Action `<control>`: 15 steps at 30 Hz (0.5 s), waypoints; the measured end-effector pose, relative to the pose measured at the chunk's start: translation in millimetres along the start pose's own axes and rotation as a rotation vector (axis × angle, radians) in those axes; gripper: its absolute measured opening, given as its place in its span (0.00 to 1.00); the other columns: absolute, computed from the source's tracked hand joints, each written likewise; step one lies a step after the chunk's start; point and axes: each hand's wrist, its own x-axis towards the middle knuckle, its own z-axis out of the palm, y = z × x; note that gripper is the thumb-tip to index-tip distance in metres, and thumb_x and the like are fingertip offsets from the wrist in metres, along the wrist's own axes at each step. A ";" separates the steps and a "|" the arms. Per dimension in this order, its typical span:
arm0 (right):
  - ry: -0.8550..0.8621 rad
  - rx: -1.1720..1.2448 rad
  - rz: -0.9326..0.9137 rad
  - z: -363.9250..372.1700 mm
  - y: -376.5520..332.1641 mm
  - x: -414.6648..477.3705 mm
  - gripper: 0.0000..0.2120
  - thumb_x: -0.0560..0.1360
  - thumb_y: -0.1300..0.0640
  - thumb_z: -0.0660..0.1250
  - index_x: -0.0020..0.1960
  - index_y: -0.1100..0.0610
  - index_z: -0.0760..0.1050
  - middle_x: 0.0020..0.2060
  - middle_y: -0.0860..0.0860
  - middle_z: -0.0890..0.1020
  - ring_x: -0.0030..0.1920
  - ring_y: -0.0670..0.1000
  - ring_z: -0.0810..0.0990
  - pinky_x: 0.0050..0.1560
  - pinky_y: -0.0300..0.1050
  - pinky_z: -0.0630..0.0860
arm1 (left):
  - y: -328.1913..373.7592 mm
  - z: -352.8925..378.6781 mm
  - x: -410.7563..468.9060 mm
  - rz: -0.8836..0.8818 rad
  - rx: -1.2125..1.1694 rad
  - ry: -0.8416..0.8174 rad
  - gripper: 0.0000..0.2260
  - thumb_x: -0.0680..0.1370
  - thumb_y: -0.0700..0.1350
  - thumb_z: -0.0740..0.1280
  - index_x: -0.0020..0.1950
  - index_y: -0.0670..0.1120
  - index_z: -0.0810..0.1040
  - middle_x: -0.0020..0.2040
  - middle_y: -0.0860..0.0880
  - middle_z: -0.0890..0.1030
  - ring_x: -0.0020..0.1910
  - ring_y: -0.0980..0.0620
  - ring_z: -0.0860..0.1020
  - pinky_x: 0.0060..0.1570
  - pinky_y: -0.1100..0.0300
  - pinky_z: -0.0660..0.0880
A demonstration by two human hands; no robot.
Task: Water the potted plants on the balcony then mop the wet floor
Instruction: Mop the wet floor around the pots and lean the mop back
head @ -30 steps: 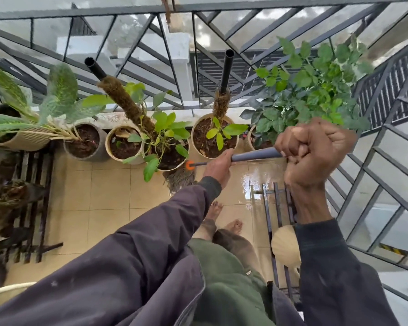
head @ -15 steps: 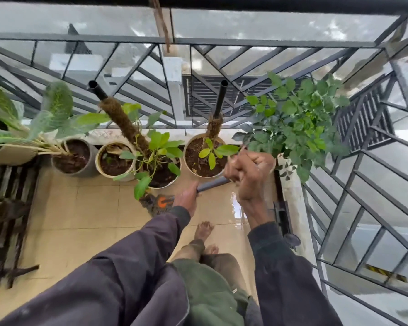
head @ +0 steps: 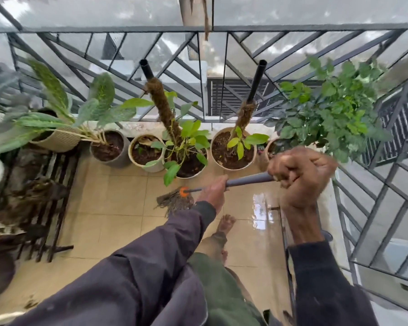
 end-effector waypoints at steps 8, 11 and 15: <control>0.198 -0.043 -0.042 -4.9 4.4 -23.8 0.15 0.63 0.64 0.63 0.22 0.49 0.70 0.17 0.46 0.63 0.18 0.49 0.60 0.31 0.43 0.62 | 22.2 3.0 9.6 0.164 -0.044 -0.026 0.16 0.74 0.27 0.63 0.60 0.39 0.76 0.52 0.39 0.81 0.50 0.36 0.81 0.45 0.45 0.73; 0.212 -0.019 -0.037 1.6 13.4 -28.5 0.16 0.63 0.64 0.63 0.21 0.48 0.69 0.17 0.44 0.63 0.18 0.47 0.60 0.31 0.39 0.62 | 15.3 0.7 6.2 0.187 -0.069 -0.017 0.14 0.75 0.27 0.62 0.57 0.38 0.76 0.52 0.37 0.81 0.49 0.35 0.80 0.44 0.44 0.73; 0.218 -0.011 0.001 17.9 20.0 -25.2 0.19 0.65 0.67 0.61 0.22 0.49 0.69 0.17 0.44 0.63 0.17 0.46 0.61 0.31 0.38 0.63 | -0.4 -3.1 -4.5 0.130 -0.111 0.031 0.19 0.73 0.25 0.62 0.62 0.38 0.77 0.53 0.37 0.82 0.51 0.35 0.80 0.47 0.45 0.74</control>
